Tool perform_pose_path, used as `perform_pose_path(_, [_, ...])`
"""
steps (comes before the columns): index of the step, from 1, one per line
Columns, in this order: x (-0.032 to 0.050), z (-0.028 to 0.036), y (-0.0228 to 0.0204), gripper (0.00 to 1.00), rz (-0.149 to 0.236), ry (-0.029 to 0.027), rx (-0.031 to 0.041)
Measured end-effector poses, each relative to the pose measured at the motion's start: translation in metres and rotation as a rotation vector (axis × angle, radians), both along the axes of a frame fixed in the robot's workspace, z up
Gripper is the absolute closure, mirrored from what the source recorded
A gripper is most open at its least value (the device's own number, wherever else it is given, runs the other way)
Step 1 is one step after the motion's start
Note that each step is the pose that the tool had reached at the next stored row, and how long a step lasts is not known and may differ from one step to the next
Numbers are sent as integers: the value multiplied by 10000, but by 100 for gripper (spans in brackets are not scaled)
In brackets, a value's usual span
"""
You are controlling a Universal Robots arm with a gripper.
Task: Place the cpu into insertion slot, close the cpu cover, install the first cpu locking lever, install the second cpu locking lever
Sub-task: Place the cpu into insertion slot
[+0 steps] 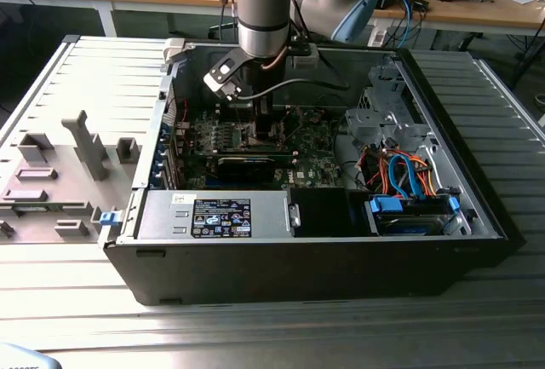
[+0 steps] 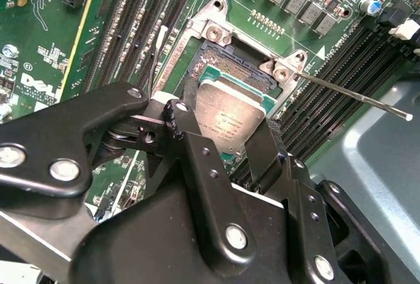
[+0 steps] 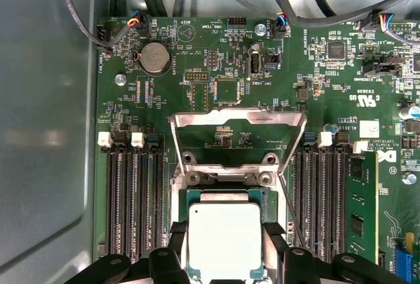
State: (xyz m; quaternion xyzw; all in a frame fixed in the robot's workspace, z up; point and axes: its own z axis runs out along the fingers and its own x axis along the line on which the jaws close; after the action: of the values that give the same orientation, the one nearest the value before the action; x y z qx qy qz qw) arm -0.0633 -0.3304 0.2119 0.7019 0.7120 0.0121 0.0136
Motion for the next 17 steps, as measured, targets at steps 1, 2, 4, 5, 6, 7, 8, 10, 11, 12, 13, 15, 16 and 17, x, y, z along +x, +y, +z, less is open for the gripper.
perform_pose_path(1, [0,-2,0,46,0,0,0])
perform_pose_path(2, [0,-3,0,46,0,0,0])
perform_pose_path(4, [1,-7,0,46,0,0,0])
perform_pose_path(5, [1,-8,0,46,0,0,0])
perform_pose_path(6, [2,-10,0,46,0,0,0])
perform_pose_path(7, [2,-11,0,46,0,0,0])
perform_pose_path(8, [2,-14,0,46,0,-1,1])
perform_pose_path(10, [1,-20,-2,46,0,0,0])
perform_pose_path(11, [2,-24,-4,46,1,0,0])
perform_pose_path(12, [1,-28,-8,46,0,-1,-5])
perform_pose_path(13, [-2,-29,-10,46,-1,-1,-18])
perform_pose_path(15, [-25,-31,-21,46,-1,0,-63])
perform_pose_path(16, [-29,-36,-24,46,1,-2,-74])
perform_pose_path(17, [-29,-46,-25,46,1,0,-77])
